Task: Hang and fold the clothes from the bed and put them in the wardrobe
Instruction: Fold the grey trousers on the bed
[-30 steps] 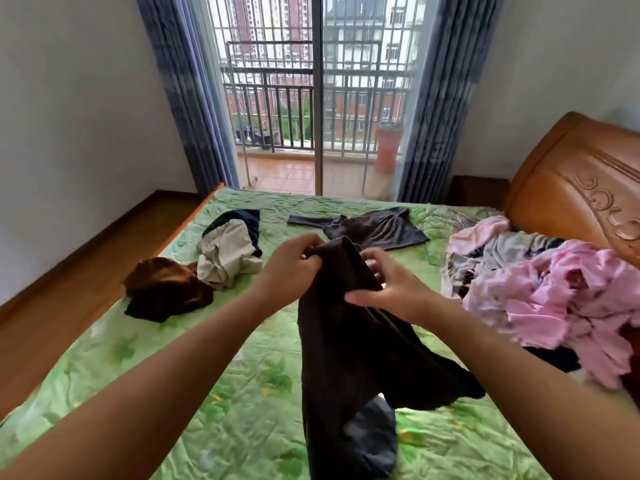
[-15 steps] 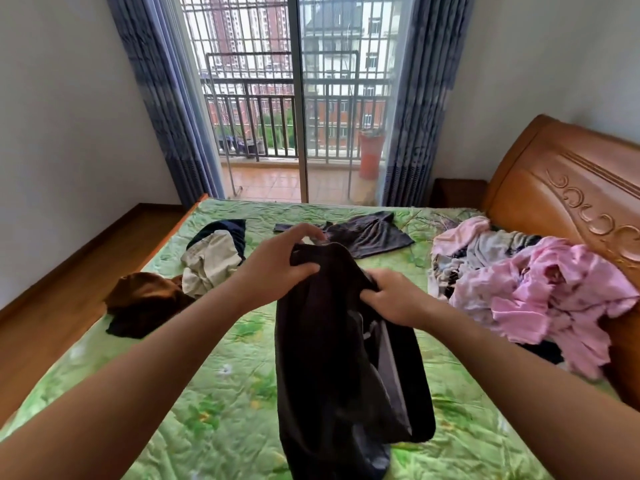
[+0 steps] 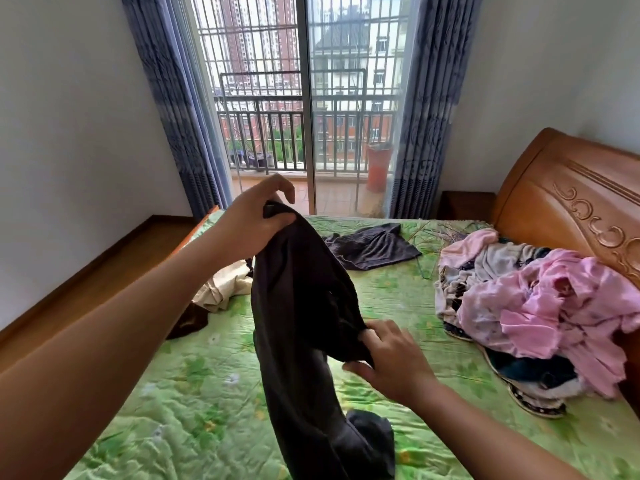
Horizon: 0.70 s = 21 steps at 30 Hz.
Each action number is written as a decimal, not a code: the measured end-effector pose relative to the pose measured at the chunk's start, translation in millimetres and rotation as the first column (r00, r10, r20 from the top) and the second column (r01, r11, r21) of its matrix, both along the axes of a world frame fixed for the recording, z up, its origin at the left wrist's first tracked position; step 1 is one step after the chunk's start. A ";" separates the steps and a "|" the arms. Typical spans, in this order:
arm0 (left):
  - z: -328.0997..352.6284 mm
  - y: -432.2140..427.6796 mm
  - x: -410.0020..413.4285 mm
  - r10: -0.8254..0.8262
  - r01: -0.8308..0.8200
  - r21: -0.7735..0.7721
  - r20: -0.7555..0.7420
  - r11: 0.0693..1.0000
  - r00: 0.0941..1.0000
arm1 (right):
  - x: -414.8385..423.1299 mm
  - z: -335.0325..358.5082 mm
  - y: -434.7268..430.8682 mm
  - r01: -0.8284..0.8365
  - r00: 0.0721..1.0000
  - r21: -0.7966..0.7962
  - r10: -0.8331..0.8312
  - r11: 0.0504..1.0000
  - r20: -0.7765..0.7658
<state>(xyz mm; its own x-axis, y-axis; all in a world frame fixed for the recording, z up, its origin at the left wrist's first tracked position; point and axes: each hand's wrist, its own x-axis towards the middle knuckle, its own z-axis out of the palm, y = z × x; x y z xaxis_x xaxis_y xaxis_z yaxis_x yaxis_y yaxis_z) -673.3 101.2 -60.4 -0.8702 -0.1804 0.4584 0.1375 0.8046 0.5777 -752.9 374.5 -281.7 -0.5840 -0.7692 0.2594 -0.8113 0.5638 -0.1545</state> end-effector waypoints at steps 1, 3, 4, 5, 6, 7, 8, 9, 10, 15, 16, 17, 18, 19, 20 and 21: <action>1.2 -1.5 0.1 -0.005 0.005 0.002 0.000 1.000 1.000 | -2.0 -1.4 -4.6 0.048 0.998 0.029 -0.049 0.998 0.032; 2.2 -6.9 1.1 -0.019 0.019 0.020 0.002 1.000 1.000 | -8.9 -2.3 -11.1 0.117 0.988 0.036 -0.120 0.992 0.096; 2.1 -10.6 2.1 -0.023 0.023 0.024 0.003 0.999 1.000 | -13.1 -1.6 -12.3 0.134 0.980 0.024 -0.136 0.991 0.143; 1.9 -14.5 3.3 -0.025 0.025 0.022 0.003 0.999 1.000 | -16.9 -0.3 -13.5 0.132 0.972 -0.008 -0.127 0.991 0.200; 1.3 -18.5 4.7 -0.027 0.027 0.018 0.001 0.999 1.000 | -19.4 1.2 -14.6 0.112 0.962 -0.041 -0.098 0.993 0.256; 0.6 -22.2 6.0 -0.032 0.032 0.020 -0.003 0.999 0.999 | -21.0 2.5 -15.6 0.080 0.944 -0.053 -0.059 0.995 0.325; -0.4 -25.6 7.5 -0.040 0.040 0.028 -0.007 0.999 0.999 | -21.6 3.6 -17.1 0.048 0.923 -0.032 -0.032 0.998 0.383; -1.2 -28.4 8.3 -0.052 0.053 0.038 -0.011 0.998 0.999 | -21.8 2.7 -19.3 0.020 0.911 -0.001 -0.018 1.000 0.412; -1.9 -30.7 9.0 -0.066 0.067 0.042 -0.014 0.997 0.998 | -21.7 1.5 -21.7 0.007 0.909 0.016 -0.012 1.000 0.417; -1.9 -47.0 12.4 -0.080 0.080 0.004 0.020 0.997 0.997 | -34.7 6.1 -26.9 0.142 0.898 -0.168 -0.056 0.976 0.437; -2.4 -52.5 14.9 -0.067 0.067 0.014 0.050 0.998 0.996 | -40.7 12.9 -24.4 0.173 0.899 -0.200 -0.072 0.964 0.431; -3.3 -58.2 17.4 -0.055 0.053 0.024 0.089 0.998 0.995 | -48.5 20.4 -20.9 0.191 0.909 -0.238 -0.080 0.952 0.409; -4.8 -63.8 19.9 -0.040 0.038 0.020 0.128 0.999 0.991 | -55.8 30.5 -16.5 0.198 0.921 -0.261 -0.088 0.945 0.380; -7.0 -69.2 22.5 -0.023 0.022 0.004 0.166 1.000 0.986 | -64.3 40.4 -12.1 0.204 0.931 -0.277 -0.098 0.939 0.353; -9.5 -74.1 25.1 -0.002 0.007 -0.021 0.203 1.000 0.979 | -72.4 51.7 -7.4 0.211 0.938 -0.282 -0.113 0.936 0.329; -11.9 -77.8 27.7 0.016 -0.003 -0.054 0.237 0.999 0.971 | -80.3 63.6 -2.5 0.214 0.946 -0.286 -0.124 0.934 0.300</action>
<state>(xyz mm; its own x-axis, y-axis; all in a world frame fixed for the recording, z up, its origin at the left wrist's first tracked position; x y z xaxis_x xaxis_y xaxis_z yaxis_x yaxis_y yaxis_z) -645.6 23.4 -72.3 -0.9538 -0.1702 0.2477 -0.0063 0.8353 0.5497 -833.2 372.0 -218.2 -0.7801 -0.5591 0.2810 -0.6091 0.5757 -0.5455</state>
